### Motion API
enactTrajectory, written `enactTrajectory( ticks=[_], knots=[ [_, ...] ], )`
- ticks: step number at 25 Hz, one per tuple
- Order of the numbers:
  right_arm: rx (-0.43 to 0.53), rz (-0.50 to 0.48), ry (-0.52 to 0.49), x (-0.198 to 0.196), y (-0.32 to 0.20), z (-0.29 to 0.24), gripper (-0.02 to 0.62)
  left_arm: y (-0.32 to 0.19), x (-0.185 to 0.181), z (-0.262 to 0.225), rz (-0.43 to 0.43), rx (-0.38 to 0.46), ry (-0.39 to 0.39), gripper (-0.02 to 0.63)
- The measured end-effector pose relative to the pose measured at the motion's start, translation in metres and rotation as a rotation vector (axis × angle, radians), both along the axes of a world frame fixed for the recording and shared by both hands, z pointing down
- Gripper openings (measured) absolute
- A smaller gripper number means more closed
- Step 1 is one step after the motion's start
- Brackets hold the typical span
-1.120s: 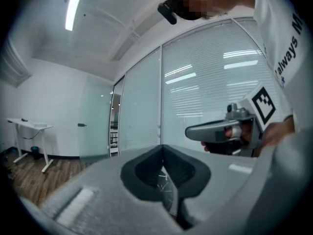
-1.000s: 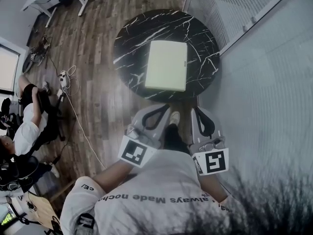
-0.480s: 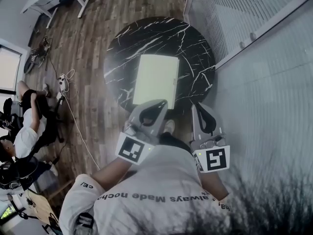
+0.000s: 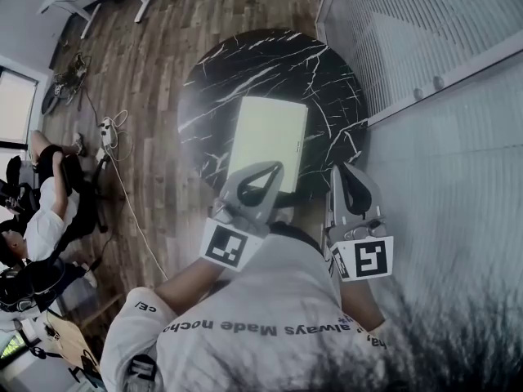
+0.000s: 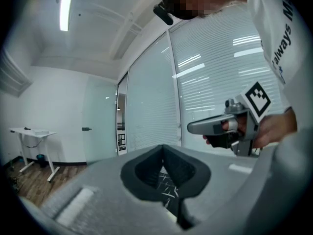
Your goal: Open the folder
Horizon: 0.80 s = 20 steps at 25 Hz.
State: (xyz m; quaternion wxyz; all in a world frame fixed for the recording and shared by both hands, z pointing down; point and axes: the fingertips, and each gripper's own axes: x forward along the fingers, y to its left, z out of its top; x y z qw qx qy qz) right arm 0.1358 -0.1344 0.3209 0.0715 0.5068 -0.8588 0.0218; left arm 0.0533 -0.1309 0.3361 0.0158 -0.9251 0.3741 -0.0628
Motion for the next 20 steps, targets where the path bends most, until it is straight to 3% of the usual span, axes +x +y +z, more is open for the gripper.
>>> enactTrajectory(
  ticks=[2, 5, 7, 13, 20],
  knots=[
    [-0.006, 0.012, 0.002, -0.001, -0.005, 0.003, 0.002, -0.001, -0.001, 0.006, 0.015, 0.005, -0.025, 0.006],
    [-0.025, 0.025, 0.004, 0.000, -0.009, 0.014, 0.002, 0.002, 0.000, 0.026, 0.029, -0.002, -0.073, 0.116],
    [-0.036, 0.029, 0.008, 0.000, -0.010, 0.020, 0.002, 0.007, 0.005, 0.047, 0.049, -0.013, -0.120, 0.141],
    [-0.073, 0.035, 0.014, 0.001, -0.008, 0.042, 0.002, 0.029, 0.024, 0.138, 0.154, -0.037, -0.362, 0.231],
    [-0.100, 0.042, 0.031, 0.001, -0.002, 0.063, 0.002, 0.048, 0.029, 0.231, 0.214, -0.030, -0.569, 0.247]
  ],
)
